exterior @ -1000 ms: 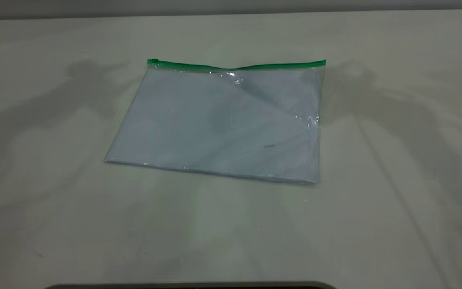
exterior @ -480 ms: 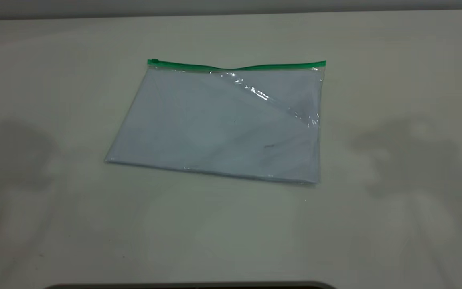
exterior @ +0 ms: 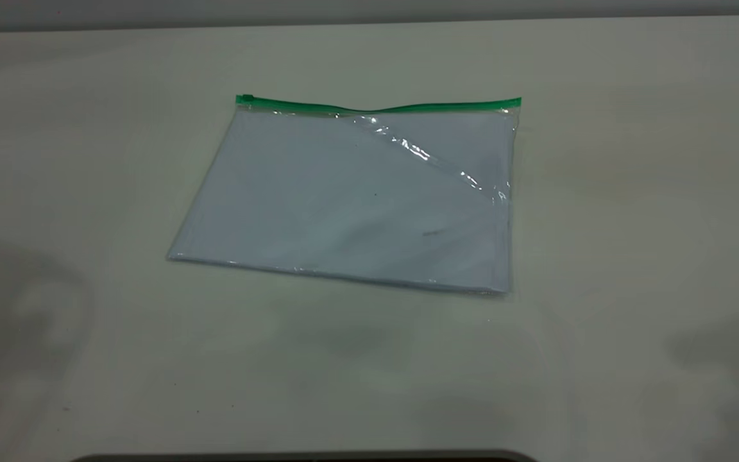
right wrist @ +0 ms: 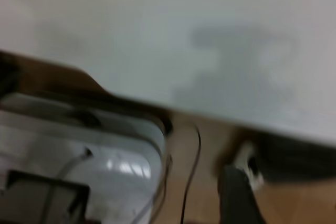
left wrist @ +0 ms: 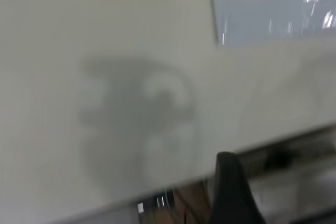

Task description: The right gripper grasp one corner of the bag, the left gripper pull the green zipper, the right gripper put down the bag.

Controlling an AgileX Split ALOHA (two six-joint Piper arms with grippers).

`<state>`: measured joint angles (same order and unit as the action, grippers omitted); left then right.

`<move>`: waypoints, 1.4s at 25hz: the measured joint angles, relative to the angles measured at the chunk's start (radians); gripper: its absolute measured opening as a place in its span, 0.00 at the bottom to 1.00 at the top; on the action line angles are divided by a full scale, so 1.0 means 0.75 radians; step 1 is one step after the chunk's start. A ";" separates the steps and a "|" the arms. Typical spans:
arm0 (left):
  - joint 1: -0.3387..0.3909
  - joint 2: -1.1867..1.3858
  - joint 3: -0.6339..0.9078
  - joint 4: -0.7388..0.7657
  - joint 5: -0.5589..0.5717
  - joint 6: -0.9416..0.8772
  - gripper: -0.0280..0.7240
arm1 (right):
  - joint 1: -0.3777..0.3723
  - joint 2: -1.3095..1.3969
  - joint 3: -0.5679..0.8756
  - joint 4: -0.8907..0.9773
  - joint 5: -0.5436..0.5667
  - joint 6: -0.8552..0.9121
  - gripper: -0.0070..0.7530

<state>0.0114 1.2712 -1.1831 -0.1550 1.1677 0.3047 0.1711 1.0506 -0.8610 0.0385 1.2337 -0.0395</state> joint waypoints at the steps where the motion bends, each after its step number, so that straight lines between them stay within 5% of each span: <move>1: 0.000 -0.029 0.083 0.010 0.000 -0.001 0.76 | 0.000 -0.046 0.077 -0.029 -0.001 0.042 0.64; 9: 0.000 -0.233 0.510 0.030 -0.003 -0.022 0.76 | 0.000 -0.414 0.465 -0.080 -0.138 0.163 0.64; 20: 0.000 -0.644 0.902 0.030 -0.091 -0.152 0.76 | 0.000 -0.632 0.506 -0.111 -0.173 0.197 0.63; 35: 0.000 -1.290 0.924 0.033 -0.069 -0.160 0.76 | 0.000 -0.632 0.506 -0.111 -0.173 0.197 0.54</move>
<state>0.0114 0.3037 -0.4900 -0.1302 1.1156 0.1849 0.1711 0.5766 -0.4815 -0.0447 1.1040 0.1084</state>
